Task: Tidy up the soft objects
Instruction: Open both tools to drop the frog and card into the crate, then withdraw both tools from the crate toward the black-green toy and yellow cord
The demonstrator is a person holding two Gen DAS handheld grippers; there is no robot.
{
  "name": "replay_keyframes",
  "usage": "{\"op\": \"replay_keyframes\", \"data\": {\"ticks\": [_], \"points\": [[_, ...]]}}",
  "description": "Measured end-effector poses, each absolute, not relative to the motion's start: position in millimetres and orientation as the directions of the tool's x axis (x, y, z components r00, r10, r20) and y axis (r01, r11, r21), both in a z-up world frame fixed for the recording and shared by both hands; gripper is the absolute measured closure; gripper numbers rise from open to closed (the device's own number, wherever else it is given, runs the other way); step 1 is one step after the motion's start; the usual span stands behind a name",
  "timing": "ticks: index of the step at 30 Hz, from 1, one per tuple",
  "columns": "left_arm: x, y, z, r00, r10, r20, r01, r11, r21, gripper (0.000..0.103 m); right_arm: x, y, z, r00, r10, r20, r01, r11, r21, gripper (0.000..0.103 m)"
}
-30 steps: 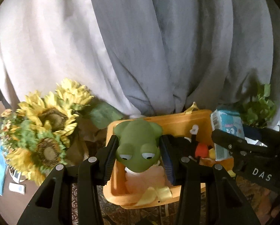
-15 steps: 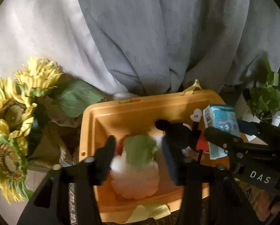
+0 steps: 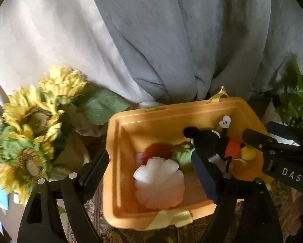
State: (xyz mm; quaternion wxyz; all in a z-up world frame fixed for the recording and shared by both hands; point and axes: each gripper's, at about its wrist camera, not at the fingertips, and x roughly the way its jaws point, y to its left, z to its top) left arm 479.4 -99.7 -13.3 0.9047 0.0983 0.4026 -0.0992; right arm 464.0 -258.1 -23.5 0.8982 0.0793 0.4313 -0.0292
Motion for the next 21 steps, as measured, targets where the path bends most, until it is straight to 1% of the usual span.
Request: {"op": "replay_keyframes", "data": {"ticks": [7,13,15,21], "points": [[460,-92,-1,0.666,-0.056,-0.744,0.226,0.966,0.129,0.013,444,-258,-7,0.655,-0.042,-0.754,0.144,0.987,0.07,0.036],[443,-83,0,0.643,-0.062,-0.764,0.225,0.968,0.11,0.012,424,-255,2,0.658,-0.091,-0.747,0.168,0.985,0.028,0.036],[435,-81,0,0.643,-0.057,-0.764,0.221,0.969,0.113,0.01,416,-253,4,0.663,-0.1,-0.742,0.168,0.986,0.017,0.036],[411,-74,0,0.655,-0.055,-0.754,0.211,0.971,0.113,0.007,391,-255,7,0.689,-0.109,-0.717,0.197,0.98,0.039,0.036]]}}
